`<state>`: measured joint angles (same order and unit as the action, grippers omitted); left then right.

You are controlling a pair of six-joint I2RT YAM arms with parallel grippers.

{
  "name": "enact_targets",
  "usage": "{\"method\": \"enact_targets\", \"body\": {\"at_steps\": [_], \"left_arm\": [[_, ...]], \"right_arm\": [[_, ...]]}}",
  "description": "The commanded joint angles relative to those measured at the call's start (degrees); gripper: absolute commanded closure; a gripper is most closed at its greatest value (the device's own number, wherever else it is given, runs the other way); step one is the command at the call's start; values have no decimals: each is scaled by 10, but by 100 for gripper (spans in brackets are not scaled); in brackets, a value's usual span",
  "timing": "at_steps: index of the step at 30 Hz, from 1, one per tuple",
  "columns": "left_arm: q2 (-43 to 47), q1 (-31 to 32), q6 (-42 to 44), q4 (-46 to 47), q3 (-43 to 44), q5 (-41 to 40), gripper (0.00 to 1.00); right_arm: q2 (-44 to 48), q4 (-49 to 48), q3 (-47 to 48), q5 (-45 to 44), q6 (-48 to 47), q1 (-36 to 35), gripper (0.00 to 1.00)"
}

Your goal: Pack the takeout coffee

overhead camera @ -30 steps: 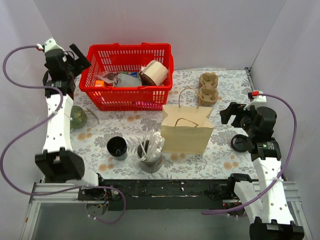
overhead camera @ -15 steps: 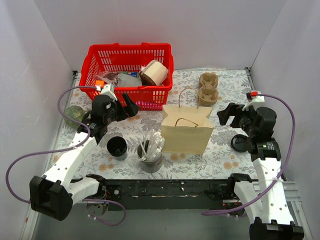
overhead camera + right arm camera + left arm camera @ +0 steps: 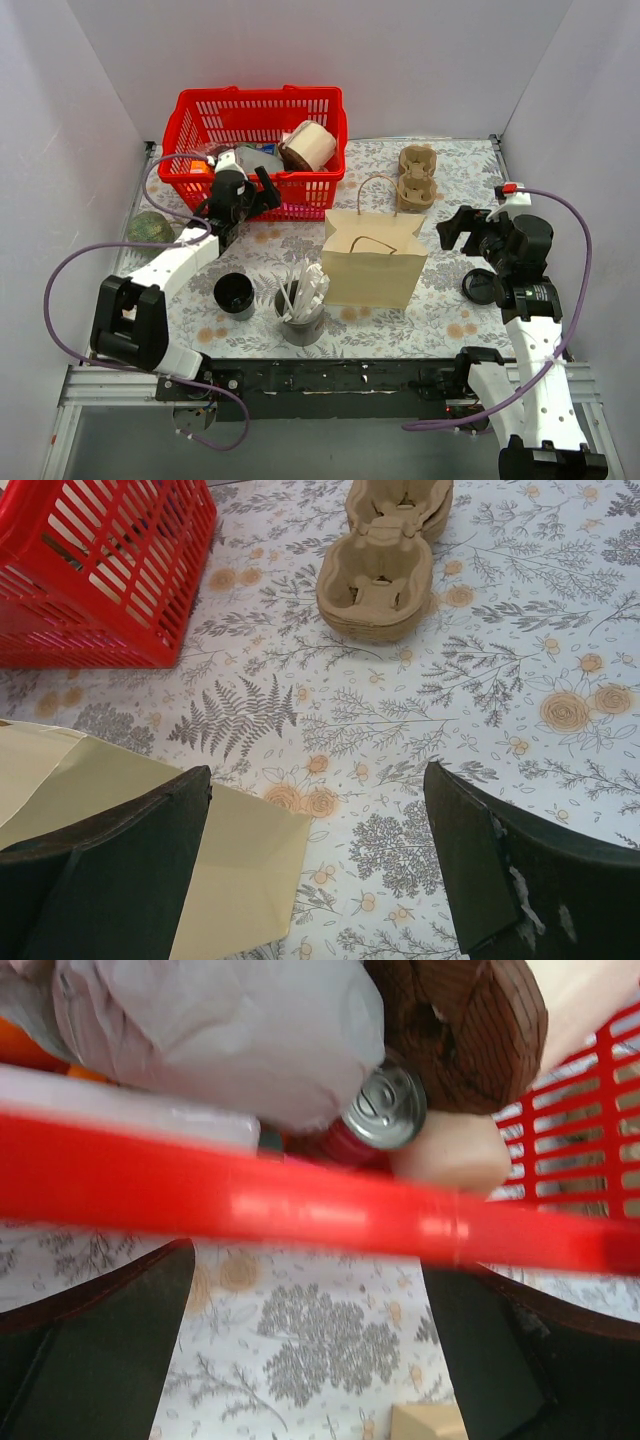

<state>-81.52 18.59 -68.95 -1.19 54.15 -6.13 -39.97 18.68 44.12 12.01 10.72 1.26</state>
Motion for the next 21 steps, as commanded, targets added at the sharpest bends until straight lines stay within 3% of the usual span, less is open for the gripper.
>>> {"method": "enact_targets", "body": {"at_steps": [1, 21], "left_arm": [[-36, -10, 27, 31, 60, -78, 2], [-164, -36, 35, 39, 157, -51, 2]], "right_arm": [[18, -27, -13, -26, -1, 1, 5], [5, -50, -14, -26, 11, 1, 5]]}}
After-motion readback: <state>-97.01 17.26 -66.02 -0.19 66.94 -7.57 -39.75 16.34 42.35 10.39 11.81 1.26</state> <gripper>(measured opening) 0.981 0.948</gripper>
